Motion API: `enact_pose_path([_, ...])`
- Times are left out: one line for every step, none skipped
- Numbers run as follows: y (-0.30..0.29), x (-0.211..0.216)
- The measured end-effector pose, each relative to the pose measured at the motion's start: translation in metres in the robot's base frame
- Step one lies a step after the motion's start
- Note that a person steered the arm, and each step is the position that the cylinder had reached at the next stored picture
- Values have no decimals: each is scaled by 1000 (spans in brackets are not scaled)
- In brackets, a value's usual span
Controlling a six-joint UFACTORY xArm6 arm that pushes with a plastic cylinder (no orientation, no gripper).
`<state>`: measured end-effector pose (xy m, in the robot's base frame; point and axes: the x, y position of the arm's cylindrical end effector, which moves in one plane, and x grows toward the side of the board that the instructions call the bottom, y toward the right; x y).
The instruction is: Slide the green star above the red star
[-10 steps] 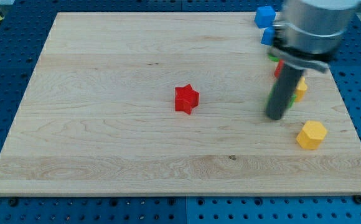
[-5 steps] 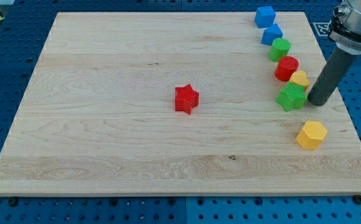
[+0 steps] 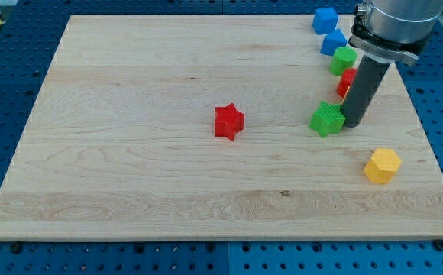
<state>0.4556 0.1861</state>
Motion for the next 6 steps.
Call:
enact_pose_path([0, 11])
enact_pose_path([-6, 13])
enact_pose_path([-24, 13])
enact_pose_path([-57, -2])
enact_pose_path([-94, -16])
enact_pose_path([-135, -18])
